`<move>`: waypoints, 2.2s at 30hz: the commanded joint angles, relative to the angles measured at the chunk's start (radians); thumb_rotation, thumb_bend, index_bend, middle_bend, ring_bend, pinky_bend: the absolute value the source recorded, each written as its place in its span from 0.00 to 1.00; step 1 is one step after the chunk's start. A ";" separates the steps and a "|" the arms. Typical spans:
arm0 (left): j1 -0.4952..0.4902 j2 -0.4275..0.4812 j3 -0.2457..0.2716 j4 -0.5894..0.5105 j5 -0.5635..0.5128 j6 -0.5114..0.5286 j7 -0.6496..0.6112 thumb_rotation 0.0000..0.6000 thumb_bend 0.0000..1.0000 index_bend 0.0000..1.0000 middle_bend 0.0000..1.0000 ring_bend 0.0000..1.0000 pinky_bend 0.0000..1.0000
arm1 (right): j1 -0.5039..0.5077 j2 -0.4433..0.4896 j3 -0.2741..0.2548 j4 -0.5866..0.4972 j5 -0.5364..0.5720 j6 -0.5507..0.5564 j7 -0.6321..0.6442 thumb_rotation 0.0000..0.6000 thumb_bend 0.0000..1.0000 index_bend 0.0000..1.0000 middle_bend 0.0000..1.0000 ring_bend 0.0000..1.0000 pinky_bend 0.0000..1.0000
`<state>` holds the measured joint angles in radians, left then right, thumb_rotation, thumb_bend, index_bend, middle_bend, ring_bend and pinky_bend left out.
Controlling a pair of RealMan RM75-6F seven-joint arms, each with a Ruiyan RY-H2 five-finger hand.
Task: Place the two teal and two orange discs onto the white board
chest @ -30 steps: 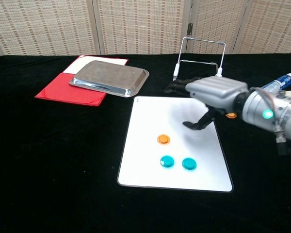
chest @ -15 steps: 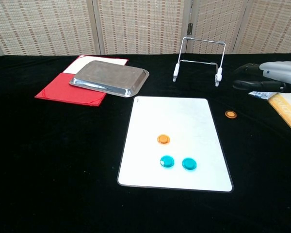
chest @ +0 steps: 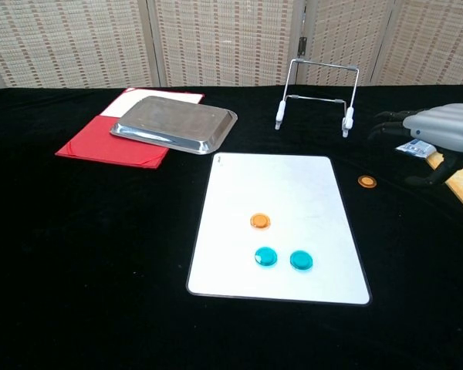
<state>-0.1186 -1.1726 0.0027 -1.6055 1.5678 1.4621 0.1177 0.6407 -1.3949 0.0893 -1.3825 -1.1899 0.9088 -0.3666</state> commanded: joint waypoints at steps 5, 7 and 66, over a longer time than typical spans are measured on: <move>-0.002 -0.004 -0.001 0.005 -0.007 -0.008 0.000 1.00 0.19 0.00 0.00 0.00 0.00 | 0.014 -0.049 0.001 0.063 0.005 -0.017 0.004 1.00 0.43 0.23 0.01 0.00 0.19; -0.004 -0.006 -0.001 0.006 -0.007 -0.010 0.001 1.00 0.19 0.00 0.00 0.00 0.00 | 0.018 -0.065 0.005 0.084 0.009 -0.024 0.010 1.00 0.43 0.28 0.02 0.01 0.19; -0.008 -0.011 -0.003 0.018 -0.023 -0.018 -0.009 1.00 0.19 0.00 0.00 0.00 0.00 | 0.029 -0.137 0.037 0.144 -0.060 0.000 0.117 1.00 0.43 0.50 0.16 0.10 0.18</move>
<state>-0.1267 -1.1842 -0.0004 -1.5874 1.5443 1.4438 0.1082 0.6818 -1.5755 0.1324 -1.1731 -1.2241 0.8877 -0.2683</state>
